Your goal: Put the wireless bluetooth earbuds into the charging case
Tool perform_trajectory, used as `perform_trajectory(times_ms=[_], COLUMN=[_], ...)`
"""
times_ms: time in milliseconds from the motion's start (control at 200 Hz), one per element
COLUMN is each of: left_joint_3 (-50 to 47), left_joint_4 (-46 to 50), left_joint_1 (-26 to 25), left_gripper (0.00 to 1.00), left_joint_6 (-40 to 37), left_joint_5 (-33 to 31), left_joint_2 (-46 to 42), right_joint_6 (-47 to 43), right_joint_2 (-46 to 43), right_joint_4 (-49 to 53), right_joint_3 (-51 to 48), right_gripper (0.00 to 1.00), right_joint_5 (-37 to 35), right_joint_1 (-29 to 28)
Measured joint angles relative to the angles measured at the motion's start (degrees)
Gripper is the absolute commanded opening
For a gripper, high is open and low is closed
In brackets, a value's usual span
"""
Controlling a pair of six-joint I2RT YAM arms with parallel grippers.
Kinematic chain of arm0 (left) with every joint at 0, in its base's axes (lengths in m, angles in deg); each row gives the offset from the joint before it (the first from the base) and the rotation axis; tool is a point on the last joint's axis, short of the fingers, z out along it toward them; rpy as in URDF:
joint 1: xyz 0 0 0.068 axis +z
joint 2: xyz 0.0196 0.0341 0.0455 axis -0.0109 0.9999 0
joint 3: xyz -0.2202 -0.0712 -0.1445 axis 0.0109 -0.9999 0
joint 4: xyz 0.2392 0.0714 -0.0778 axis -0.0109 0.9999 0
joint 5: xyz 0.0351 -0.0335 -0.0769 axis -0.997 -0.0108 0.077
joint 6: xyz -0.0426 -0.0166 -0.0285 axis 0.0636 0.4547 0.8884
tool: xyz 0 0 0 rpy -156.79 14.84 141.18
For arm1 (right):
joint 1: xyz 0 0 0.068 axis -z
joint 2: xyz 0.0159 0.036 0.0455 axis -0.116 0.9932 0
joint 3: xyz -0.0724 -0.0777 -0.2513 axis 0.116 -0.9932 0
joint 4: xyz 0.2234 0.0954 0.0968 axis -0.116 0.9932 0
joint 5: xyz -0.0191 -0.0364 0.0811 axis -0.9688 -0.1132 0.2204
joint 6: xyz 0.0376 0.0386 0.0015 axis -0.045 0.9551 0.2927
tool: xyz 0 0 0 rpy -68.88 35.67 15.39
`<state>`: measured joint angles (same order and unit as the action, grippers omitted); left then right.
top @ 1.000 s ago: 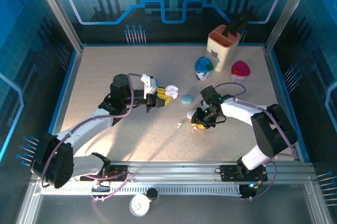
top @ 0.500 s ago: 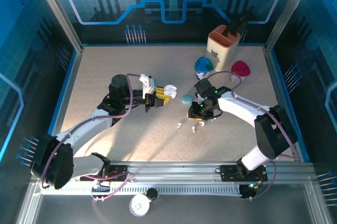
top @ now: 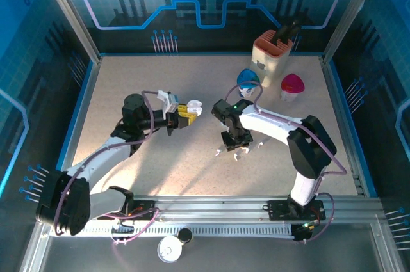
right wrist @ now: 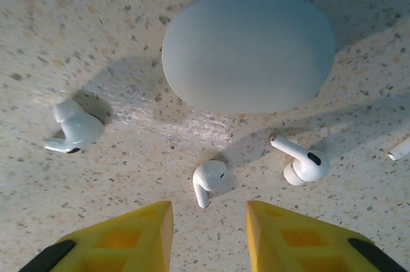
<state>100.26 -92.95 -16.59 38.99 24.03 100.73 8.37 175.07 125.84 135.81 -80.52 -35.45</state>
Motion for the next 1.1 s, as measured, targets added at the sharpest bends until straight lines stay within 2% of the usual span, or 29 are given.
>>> perform_trajectory(times_ms=[305,775,935,1101], left_joint_3=[-0.33,-0.81,-0.81,-0.81], left_joint_4=[-1.49,-2.14,-2.21,-2.21], left_joint_1=[0.07,0.07,0.07,0.07], left_gripper=[0.02,0.03,0.03,0.03], left_joint_6=[0.22,1.51,1.57,1.66], left_joint_5=[0.02,0.02,0.02,0.04], left_joint_2=[-0.61,-0.61,-0.61,-0.61], right_joint_6=[-0.13,-0.15,-0.48,-0.35], right_joint_2=[4.44,7.39,7.72,7.65], right_joint_4=[0.66,0.04,-0.26,-0.22], right_joint_3=[0.31,0.31,0.31,0.39], right_gripper=[0.33,0.26,0.18,0.18], right_joint_5=[-0.83,-0.83,-0.76,-0.79], right_joint_1=[-1.07,-1.07,-1.09,-1.09])
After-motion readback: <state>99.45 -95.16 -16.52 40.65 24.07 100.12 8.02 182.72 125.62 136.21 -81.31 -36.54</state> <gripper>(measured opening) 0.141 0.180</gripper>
